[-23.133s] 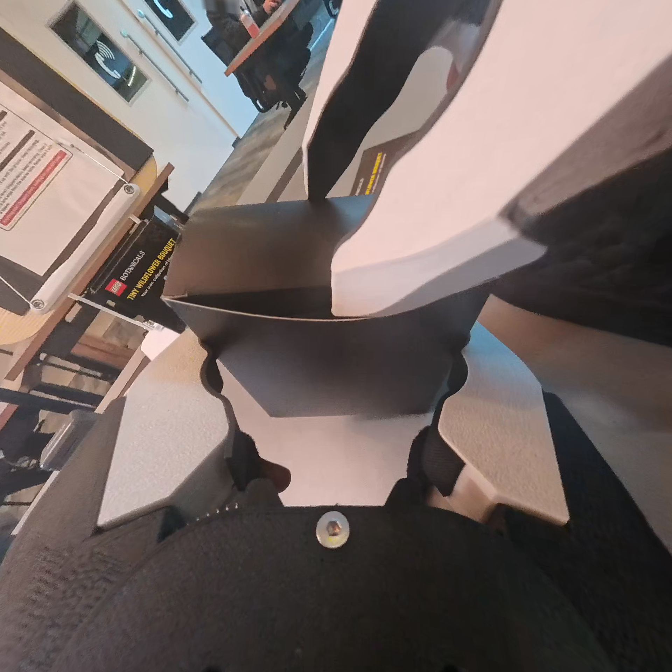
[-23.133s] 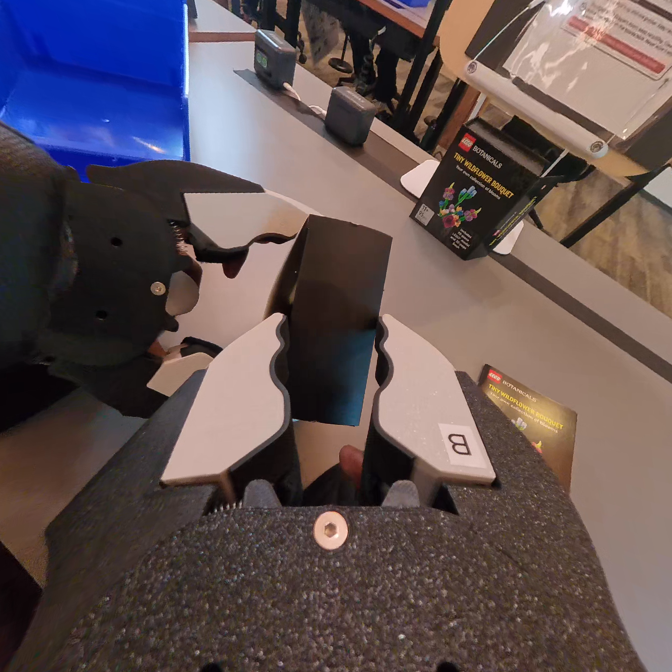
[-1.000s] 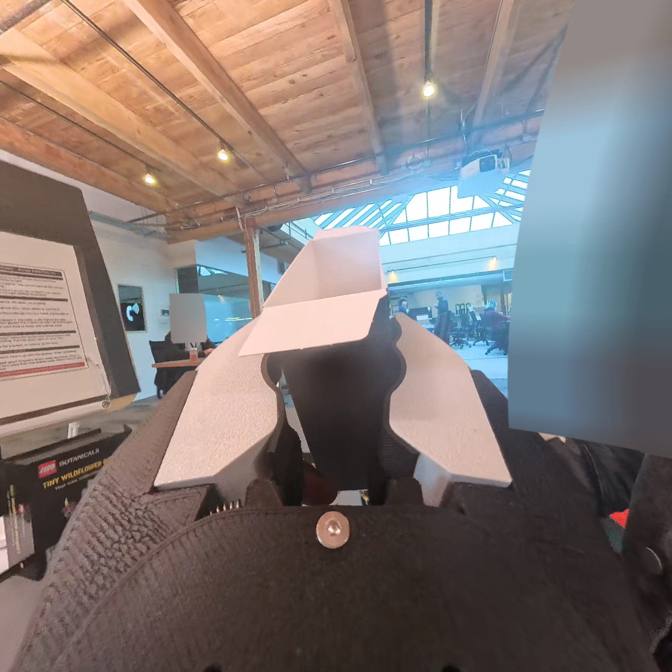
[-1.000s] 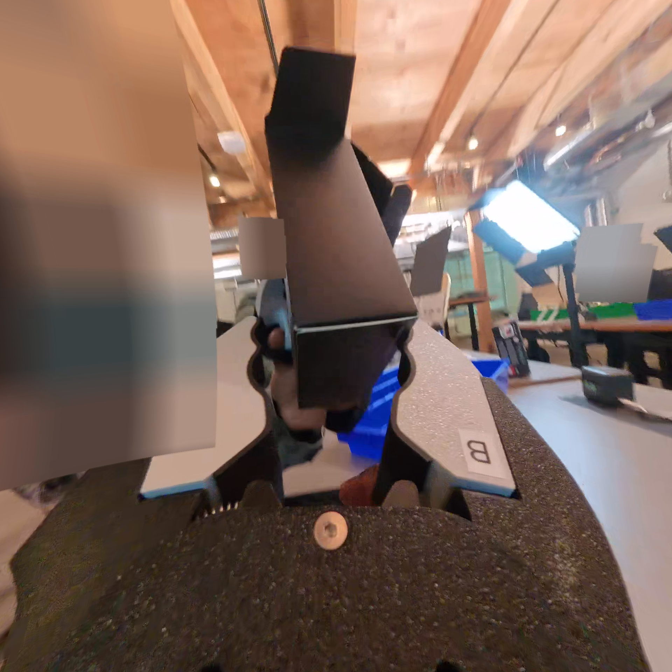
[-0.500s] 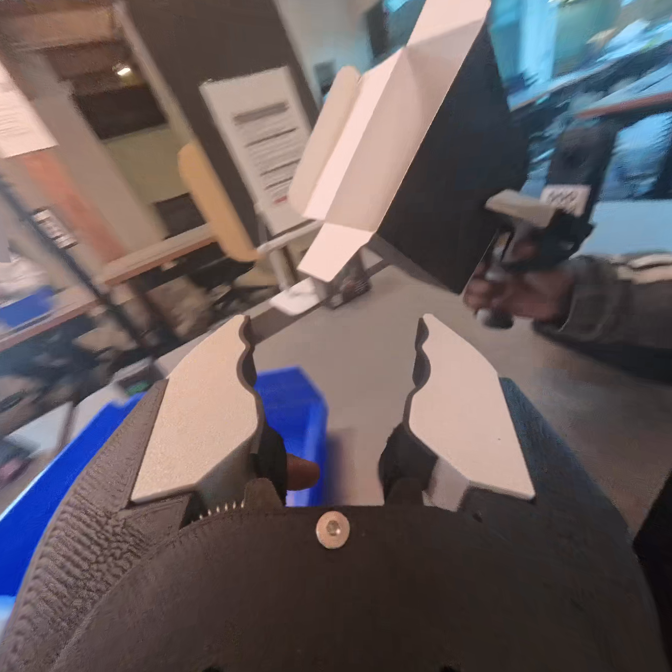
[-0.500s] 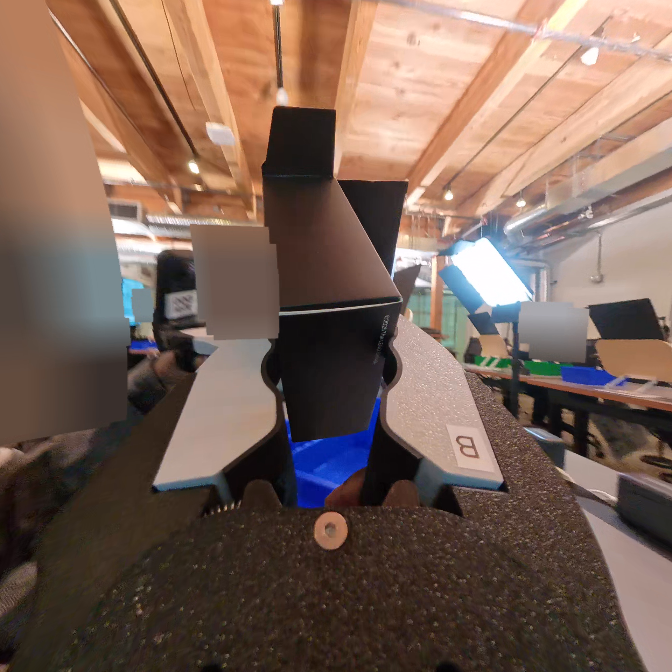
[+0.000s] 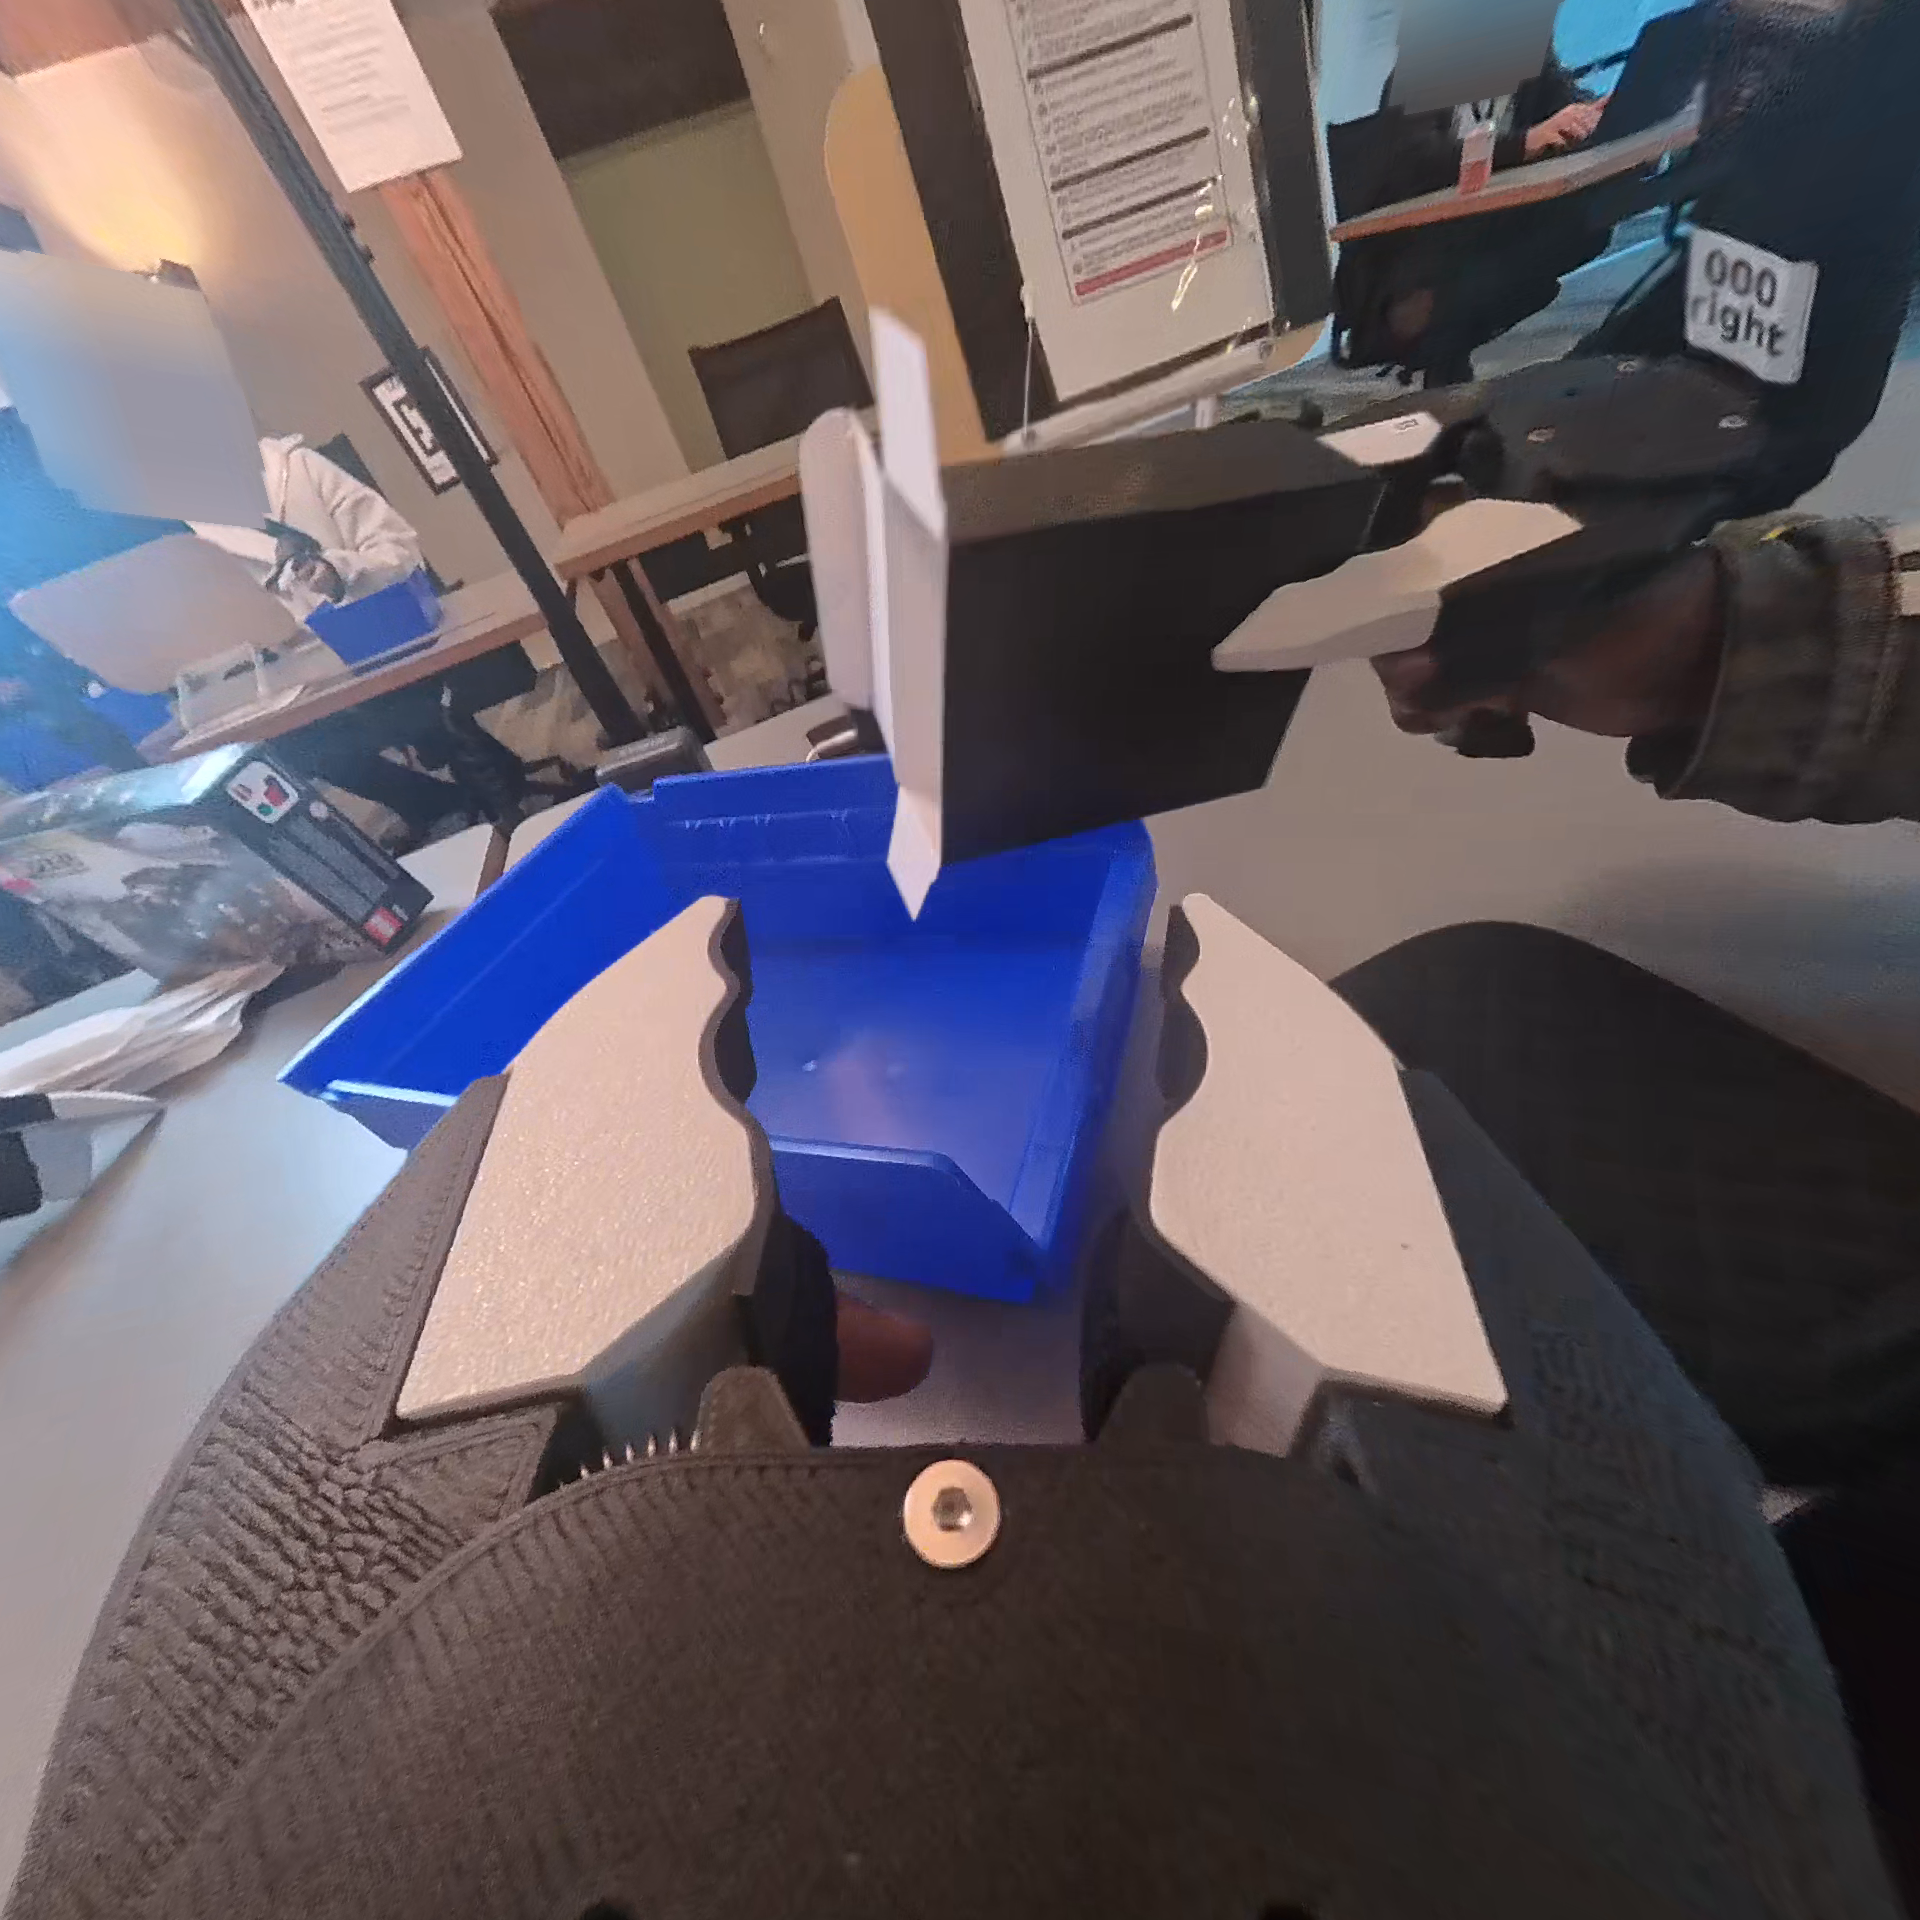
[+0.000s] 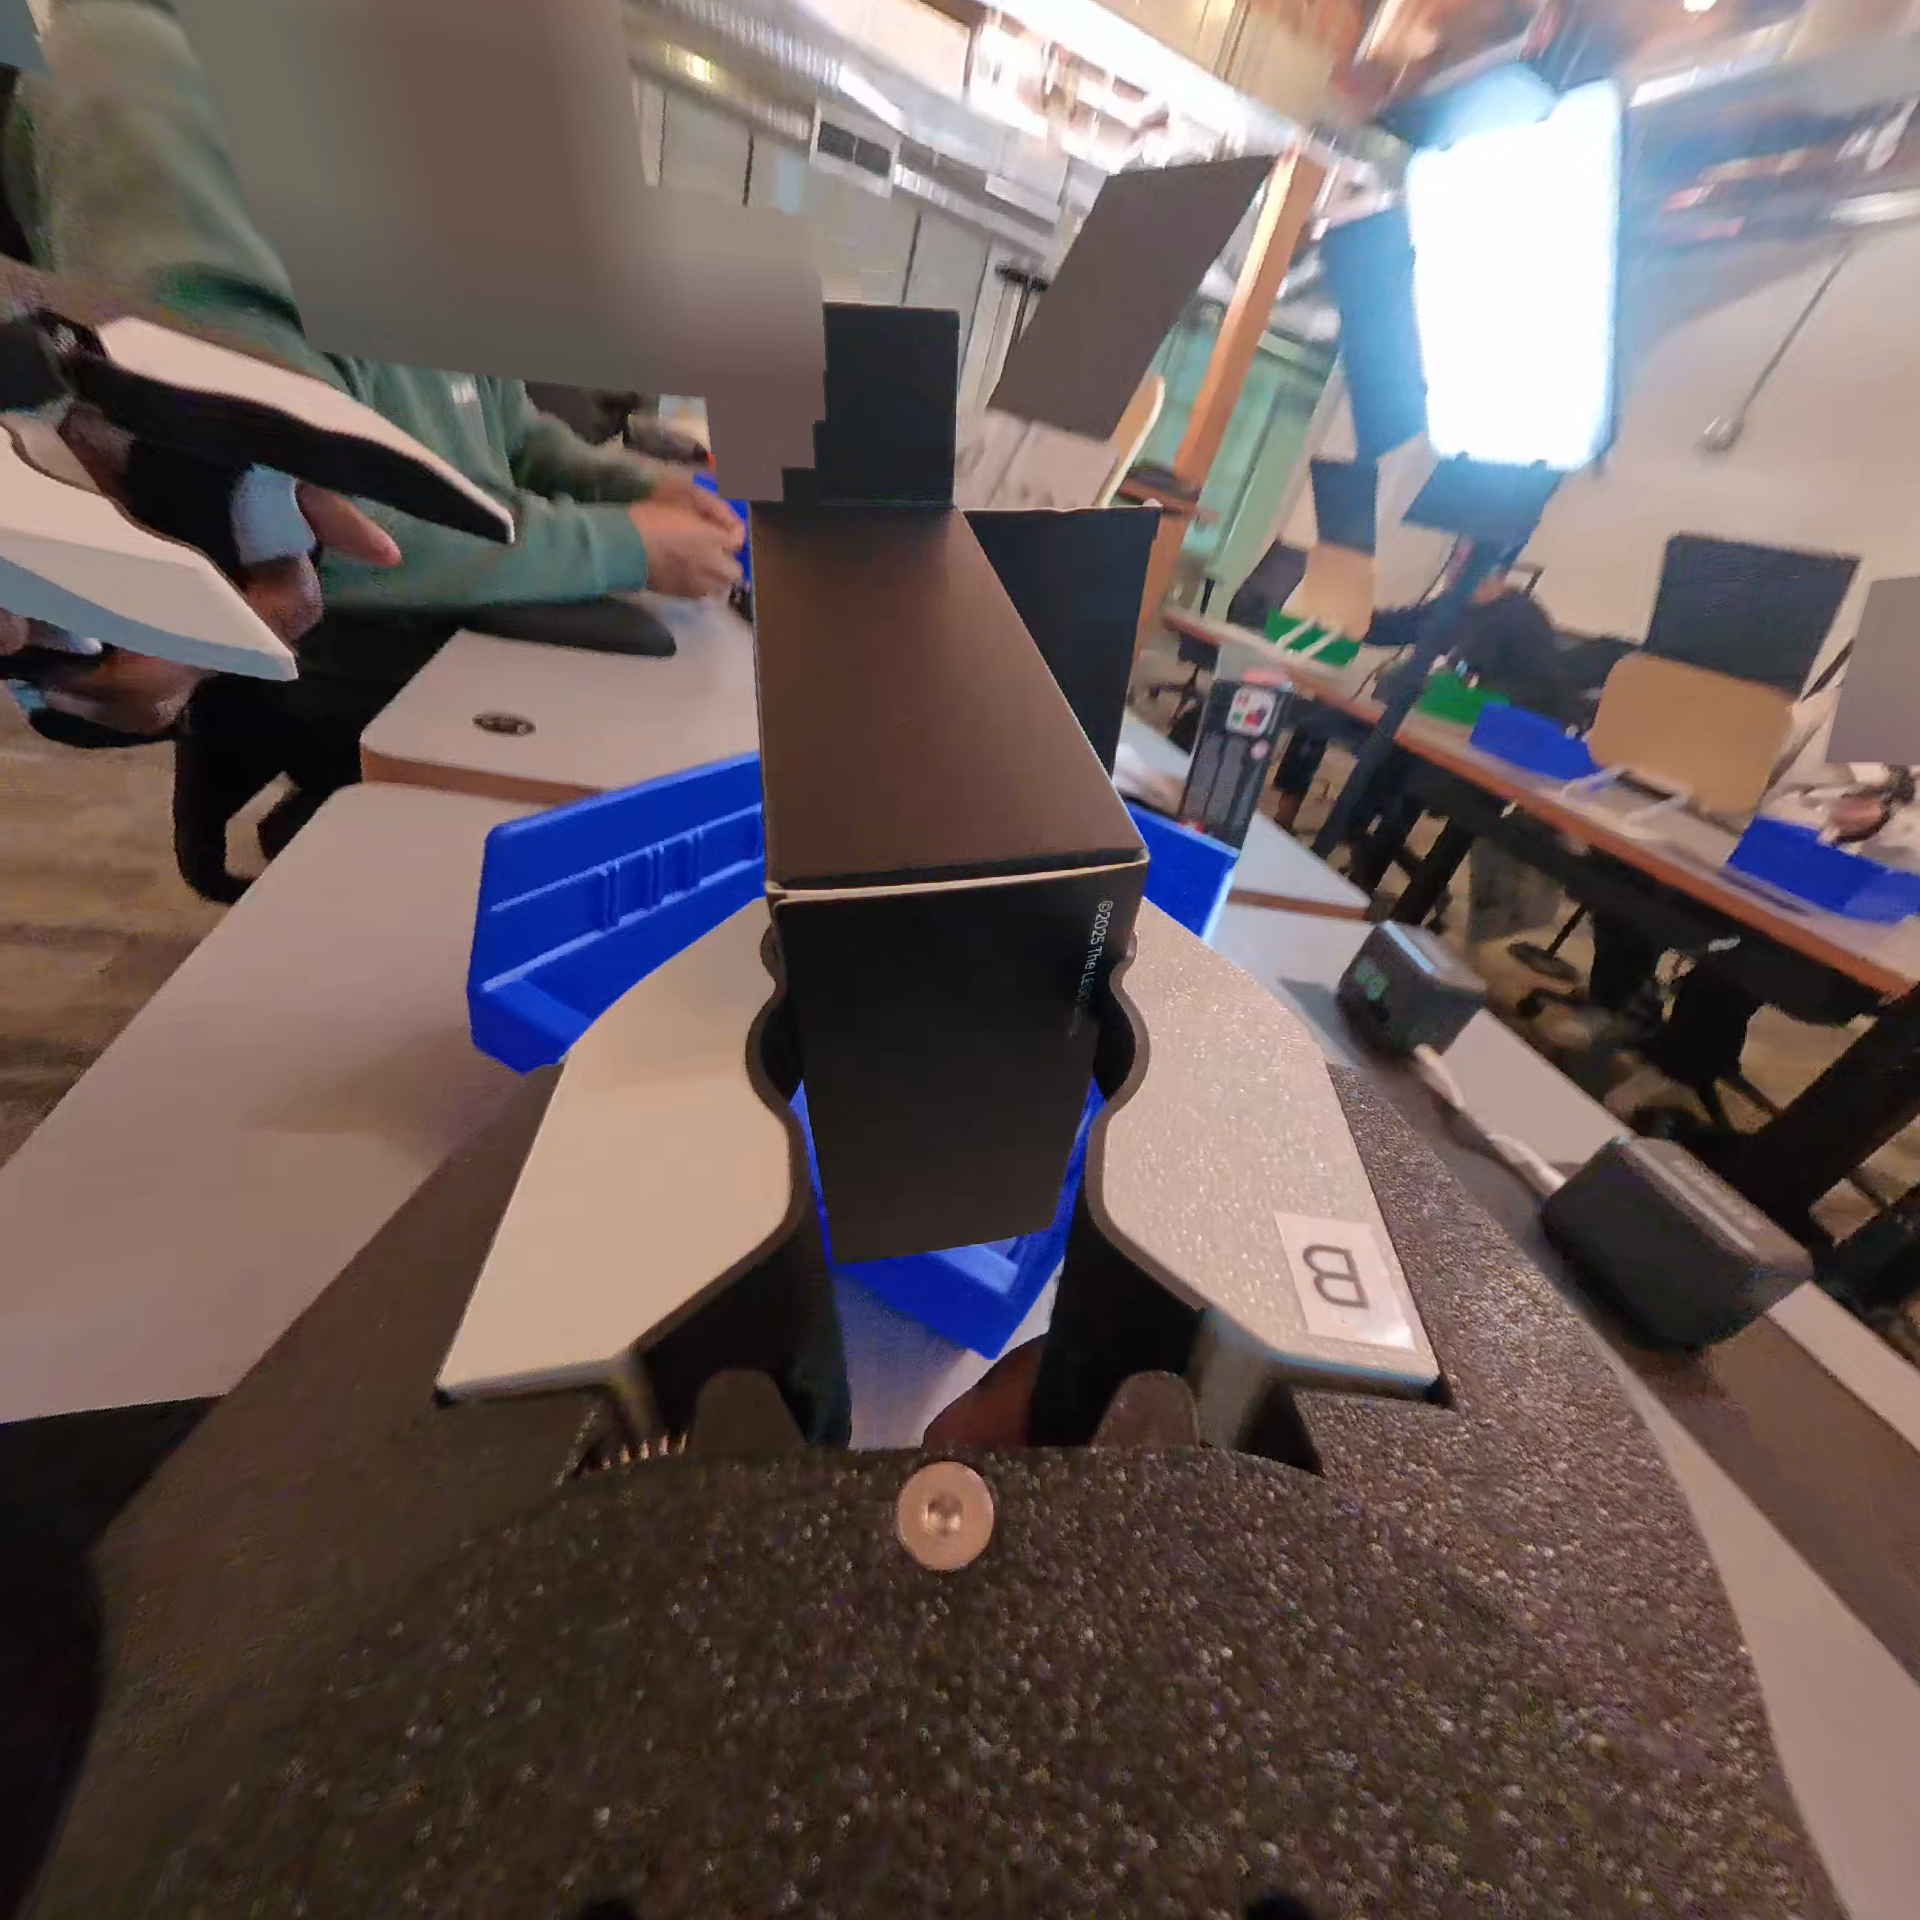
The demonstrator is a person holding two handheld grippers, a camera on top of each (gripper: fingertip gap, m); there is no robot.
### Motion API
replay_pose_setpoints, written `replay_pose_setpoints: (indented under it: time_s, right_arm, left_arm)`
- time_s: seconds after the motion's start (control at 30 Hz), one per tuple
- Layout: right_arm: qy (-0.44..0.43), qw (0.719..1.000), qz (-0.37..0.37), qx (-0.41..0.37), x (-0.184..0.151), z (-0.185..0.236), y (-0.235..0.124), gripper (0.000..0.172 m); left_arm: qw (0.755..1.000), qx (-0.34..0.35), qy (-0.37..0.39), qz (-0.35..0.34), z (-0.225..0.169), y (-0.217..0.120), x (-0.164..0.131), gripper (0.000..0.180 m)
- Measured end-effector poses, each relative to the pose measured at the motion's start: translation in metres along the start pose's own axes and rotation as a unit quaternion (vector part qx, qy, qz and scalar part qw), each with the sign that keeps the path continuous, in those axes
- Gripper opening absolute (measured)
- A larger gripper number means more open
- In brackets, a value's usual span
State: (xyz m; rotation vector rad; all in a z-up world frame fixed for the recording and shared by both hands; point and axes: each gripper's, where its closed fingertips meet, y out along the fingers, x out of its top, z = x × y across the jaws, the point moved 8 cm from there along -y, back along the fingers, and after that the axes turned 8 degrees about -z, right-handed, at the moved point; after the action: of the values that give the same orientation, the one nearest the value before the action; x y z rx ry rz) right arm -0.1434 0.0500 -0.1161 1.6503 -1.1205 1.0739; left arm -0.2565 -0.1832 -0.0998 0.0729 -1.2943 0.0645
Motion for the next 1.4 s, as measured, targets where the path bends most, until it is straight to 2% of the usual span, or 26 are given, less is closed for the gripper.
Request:
replay_pose_setpoints:
  time_s: [0.23, 0.53, 0.87, 1.4]
  right_arm:
    - [0.003, 0.995, 0.097, 0.012, -0.014, 0.007, 0.027, 0.055]
    - [0.012, 0.964, 0.264, 0.038, -0.009, -0.002, 0.061, 0.055]
    - [0.009, 0.933, 0.355, 0.059, -0.012, -0.004, 0.093, 0.055]
    - [0.003, 0.865, 0.490, 0.108, -0.011, -0.012, 0.130, 0.056]
  left_arm:
    - [0.998, 0.001, 0.005, 0.055, -0.007, 0.015, -0.020, 0.077]
    - [0.999, -0.010, -0.024, 0.042, -0.005, 0.018, -0.026, 0.077]
    - [0.999, -0.014, -0.031, 0.041, -0.005, 0.018, -0.032, 0.077]
    - [0.998, -0.019, -0.033, 0.041, -0.004, 0.017, -0.037, 0.077]
